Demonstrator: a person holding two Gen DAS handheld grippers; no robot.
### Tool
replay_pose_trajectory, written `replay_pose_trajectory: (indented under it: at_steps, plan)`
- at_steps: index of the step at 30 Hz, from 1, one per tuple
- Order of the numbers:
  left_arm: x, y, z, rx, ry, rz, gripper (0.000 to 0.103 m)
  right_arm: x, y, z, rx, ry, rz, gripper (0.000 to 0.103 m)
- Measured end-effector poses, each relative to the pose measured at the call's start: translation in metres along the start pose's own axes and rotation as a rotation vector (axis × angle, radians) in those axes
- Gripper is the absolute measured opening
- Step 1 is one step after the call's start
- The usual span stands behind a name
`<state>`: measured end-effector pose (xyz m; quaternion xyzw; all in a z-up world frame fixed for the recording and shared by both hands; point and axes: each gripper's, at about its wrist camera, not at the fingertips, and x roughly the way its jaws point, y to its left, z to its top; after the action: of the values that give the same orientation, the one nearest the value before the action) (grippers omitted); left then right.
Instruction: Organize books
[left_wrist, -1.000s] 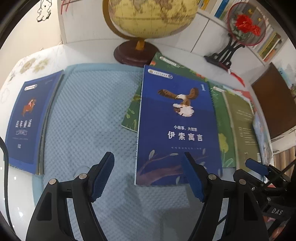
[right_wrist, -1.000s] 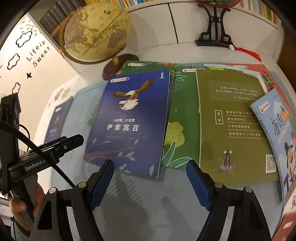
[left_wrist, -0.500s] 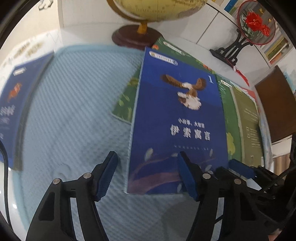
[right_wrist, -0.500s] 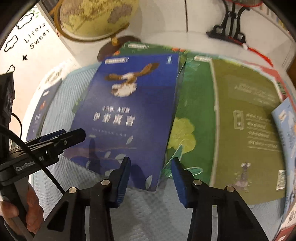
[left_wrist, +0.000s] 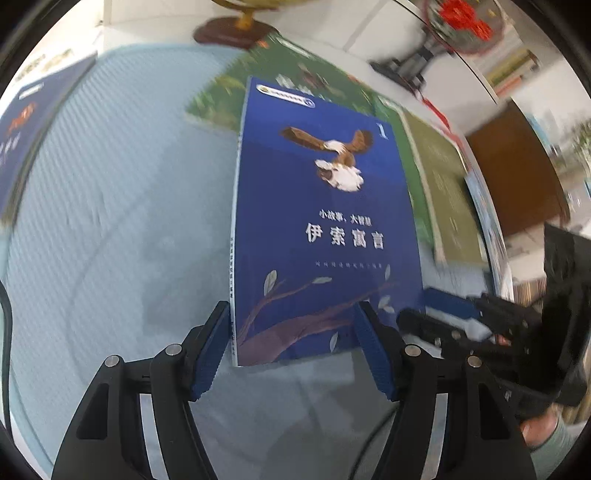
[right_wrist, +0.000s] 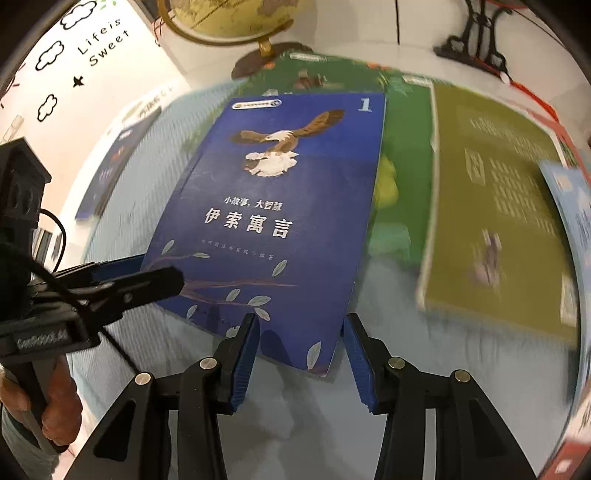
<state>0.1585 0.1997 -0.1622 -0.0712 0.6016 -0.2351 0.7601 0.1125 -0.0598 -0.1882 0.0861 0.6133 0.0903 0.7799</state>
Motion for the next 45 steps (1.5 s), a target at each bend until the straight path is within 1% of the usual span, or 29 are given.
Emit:
replay_pose_trajectory:
  at_steps: [4, 6, 8, 11, 14, 15, 18, 21, 24, 25, 27, 28, 30, 31, 32, 33, 38, 39, 40, 41, 45]
  plan:
    - [0.002, -0.030, -0.037, 0.067, 0.044, -0.009, 0.064, -0.012, -0.010, -0.037, 0.013, 0.021, 0.015, 0.047]
    - [0.002, -0.042, -0.049, 0.107, 0.048, 0.026, 0.064, -0.016, -0.016, -0.053, 0.027, 0.036, 0.030, 0.047]
    - [0.002, -0.048, -0.054, 0.122, 0.050, 0.055, 0.064, -0.019, -0.019, -0.061, 0.034, 0.032, 0.025, 0.047]
    - [0.005, -0.051, -0.056, 0.103, 0.040, 0.064, 0.064, -0.021, -0.018, -0.067, 0.020, 0.012, -0.002, 0.046]
    - [0.007, -0.052, -0.053, 0.070, 0.027, 0.051, 0.064, -0.019, -0.013, -0.068, -0.005, 0.001, -0.036, 0.046]
    - [0.008, -0.051, -0.052, 0.054, 0.022, 0.039, 0.064, -0.019, -0.010, -0.069, -0.016, -0.008, -0.036, 0.045]
    - [0.003, -0.046, -0.051, 0.018, 0.011, 0.006, 0.059, -0.019, -0.012, -0.070, -0.020, -0.010, -0.017, 0.045]
    - [-0.010, -0.039, -0.055, -0.021, -0.010, -0.063, 0.055, -0.019, -0.016, -0.070, -0.014, -0.010, -0.004, 0.046]
    - [-0.025, -0.034, -0.058, -0.067, -0.045, -0.165, 0.055, -0.021, -0.025, -0.072, 0.022, -0.009, 0.038, 0.046]
    - [-0.029, -0.029, -0.061, -0.099, -0.055, -0.211, 0.055, -0.020, -0.027, -0.072, 0.036, -0.010, 0.055, 0.046]
    - [-0.027, -0.020, -0.059, -0.165, -0.064, -0.269, 0.055, -0.022, -0.034, -0.072, 0.062, -0.012, 0.091, 0.046]
    - [-0.023, -0.017, -0.058, -0.196, -0.063, -0.281, 0.055, -0.022, -0.036, -0.073, 0.070, -0.013, 0.102, 0.046]
    - [-0.011, -0.011, -0.056, -0.258, -0.055, -0.284, 0.049, -0.023, -0.039, -0.075, 0.082, -0.014, 0.119, 0.046]
    - [-0.002, -0.007, -0.055, -0.282, -0.039, -0.287, 0.039, -0.023, -0.039, -0.075, 0.085, -0.014, 0.122, 0.046]
    - [0.003, -0.005, -0.055, -0.297, -0.026, -0.286, 0.034, -0.023, -0.038, -0.076, 0.084, -0.015, 0.122, 0.046]
    - [0.009, -0.006, -0.054, -0.306, -0.023, -0.284, 0.034, -0.023, -0.037, -0.076, 0.079, -0.016, 0.120, 0.047]
    - [0.011, -0.018, -0.049, -0.266, -0.034, -0.266, 0.028, -0.023, -0.034, -0.077, 0.067, -0.018, 0.113, 0.051]
    - [0.013, -0.022, -0.046, -0.264, -0.027, -0.277, 0.026, -0.022, -0.032, -0.076, 0.068, -0.016, 0.113, 0.051]
    - [0.016, -0.024, -0.044, -0.266, -0.018, -0.292, 0.021, -0.022, -0.033, -0.075, 0.074, -0.011, 0.118, 0.051]
    - [0.019, -0.025, -0.042, -0.270, -0.010, -0.310, 0.020, -0.022, -0.032, -0.073, 0.081, -0.008, 0.128, 0.053]
    - [0.015, -0.040, -0.030, -0.268, -0.021, -0.364, 0.020, -0.026, -0.039, -0.068, 0.136, 0.008, 0.208, 0.053]
